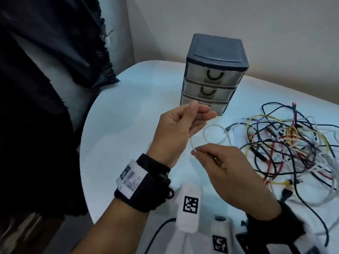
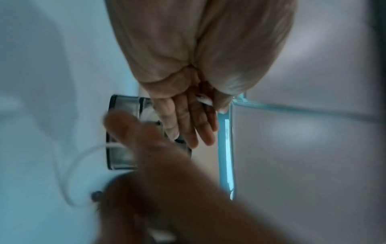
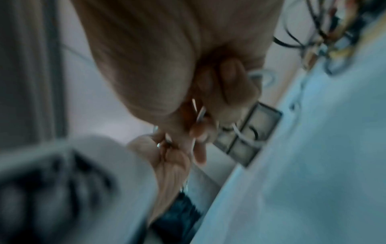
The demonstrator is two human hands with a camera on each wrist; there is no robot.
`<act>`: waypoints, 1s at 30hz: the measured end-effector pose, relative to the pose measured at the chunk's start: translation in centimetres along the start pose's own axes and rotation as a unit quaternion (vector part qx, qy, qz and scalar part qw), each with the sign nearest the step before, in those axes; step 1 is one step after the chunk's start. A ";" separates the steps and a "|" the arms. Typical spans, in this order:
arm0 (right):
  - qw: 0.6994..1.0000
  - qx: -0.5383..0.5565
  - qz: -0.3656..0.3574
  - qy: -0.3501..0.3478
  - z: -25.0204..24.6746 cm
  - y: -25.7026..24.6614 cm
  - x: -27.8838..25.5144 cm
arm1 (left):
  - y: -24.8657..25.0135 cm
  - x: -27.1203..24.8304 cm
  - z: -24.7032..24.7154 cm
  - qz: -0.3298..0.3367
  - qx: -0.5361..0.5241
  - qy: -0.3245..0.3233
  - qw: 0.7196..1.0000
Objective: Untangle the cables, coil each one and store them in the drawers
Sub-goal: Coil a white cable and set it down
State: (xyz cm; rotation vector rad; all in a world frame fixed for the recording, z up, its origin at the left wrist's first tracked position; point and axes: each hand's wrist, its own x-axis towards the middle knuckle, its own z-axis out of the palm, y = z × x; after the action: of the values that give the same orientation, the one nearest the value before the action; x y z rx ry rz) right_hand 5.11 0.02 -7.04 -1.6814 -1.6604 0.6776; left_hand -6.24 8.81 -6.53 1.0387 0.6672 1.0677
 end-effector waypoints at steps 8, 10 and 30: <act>0.991 0.018 -0.008 -0.135 -8.8 -0.9 -2.4 | -1.3 -2.4 2.6 0.101 0.324 -0.114 0.934; 0.993 0.050 -0.031 -0.106 -9.2 -0.9 -2.5 | -1.0 -3.0 3.0 0.111 0.328 -0.147 0.927; 0.990 -0.091 -0.076 -0.082 -2.3 2.3 0.4 | 2.4 0.9 -1.2 0.066 -0.207 0.086 0.972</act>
State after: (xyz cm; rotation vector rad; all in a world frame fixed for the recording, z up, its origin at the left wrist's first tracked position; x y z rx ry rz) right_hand 8.39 0.23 -7.26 -1.6380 -1.9978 0.6198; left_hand -7.80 10.32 -4.76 0.6399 0.4880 1.3568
